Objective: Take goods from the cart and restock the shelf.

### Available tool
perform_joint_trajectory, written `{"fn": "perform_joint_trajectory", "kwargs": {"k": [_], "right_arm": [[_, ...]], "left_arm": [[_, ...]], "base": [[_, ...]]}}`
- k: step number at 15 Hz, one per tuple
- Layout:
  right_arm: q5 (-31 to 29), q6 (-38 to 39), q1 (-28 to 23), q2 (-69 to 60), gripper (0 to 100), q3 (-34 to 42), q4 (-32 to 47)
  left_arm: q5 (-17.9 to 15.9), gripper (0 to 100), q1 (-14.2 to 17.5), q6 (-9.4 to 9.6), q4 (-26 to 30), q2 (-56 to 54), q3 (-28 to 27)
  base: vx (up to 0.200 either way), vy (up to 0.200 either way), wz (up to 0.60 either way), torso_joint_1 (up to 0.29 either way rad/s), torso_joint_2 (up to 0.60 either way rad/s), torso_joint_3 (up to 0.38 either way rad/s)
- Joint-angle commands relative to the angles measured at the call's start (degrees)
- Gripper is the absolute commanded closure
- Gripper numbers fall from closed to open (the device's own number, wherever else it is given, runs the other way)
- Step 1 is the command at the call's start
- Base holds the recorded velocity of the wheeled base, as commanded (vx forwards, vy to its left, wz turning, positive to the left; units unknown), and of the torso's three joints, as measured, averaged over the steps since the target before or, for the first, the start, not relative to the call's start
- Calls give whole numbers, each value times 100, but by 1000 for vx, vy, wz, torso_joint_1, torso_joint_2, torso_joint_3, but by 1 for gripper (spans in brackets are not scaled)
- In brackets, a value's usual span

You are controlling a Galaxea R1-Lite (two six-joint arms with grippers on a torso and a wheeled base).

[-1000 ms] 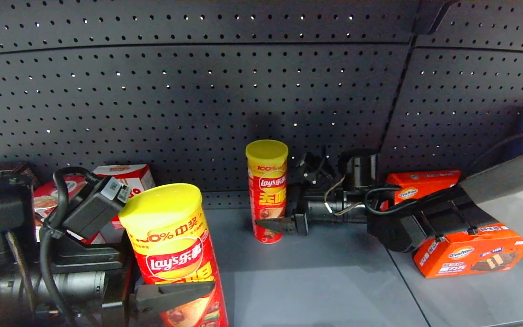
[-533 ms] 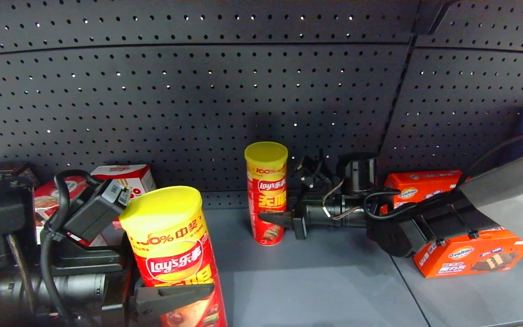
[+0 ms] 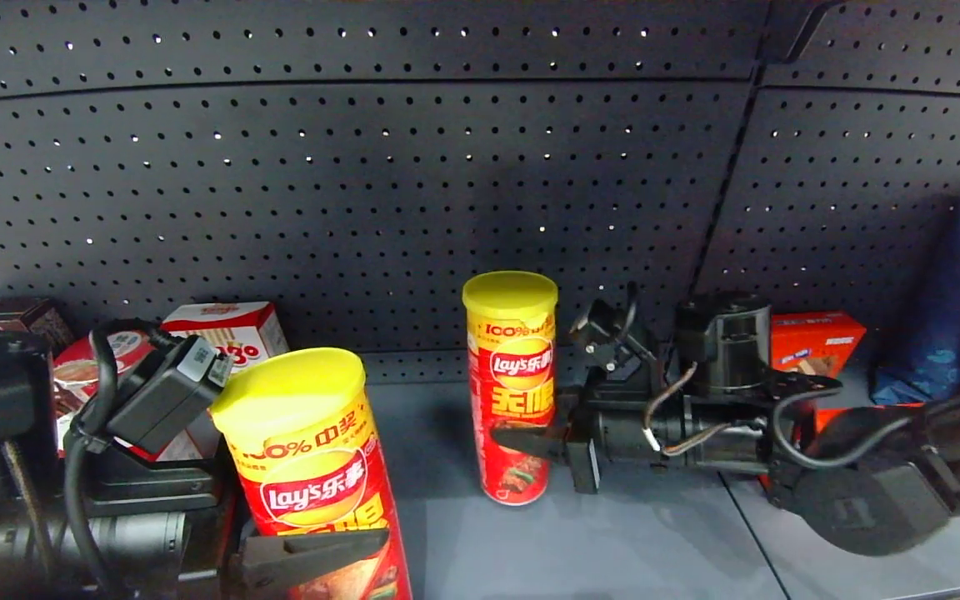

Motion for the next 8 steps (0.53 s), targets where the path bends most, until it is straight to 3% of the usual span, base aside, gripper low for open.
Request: {"fn": "perform_joint_trajectory", "kwargs": {"k": [1, 8], "right_arm": [[-109, 64, 328, -794, 100, 572, -29], [-716, 73, 539, -1339, 100, 1565, -556]], "left_arm": [[-3, 100, -9, -1, -1, 0, 4], [14, 100, 0, -10, -1, 35, -76]], "base": [[0, 0, 0, 0, 0, 0], [0, 0, 0, 0, 0, 0]]}}
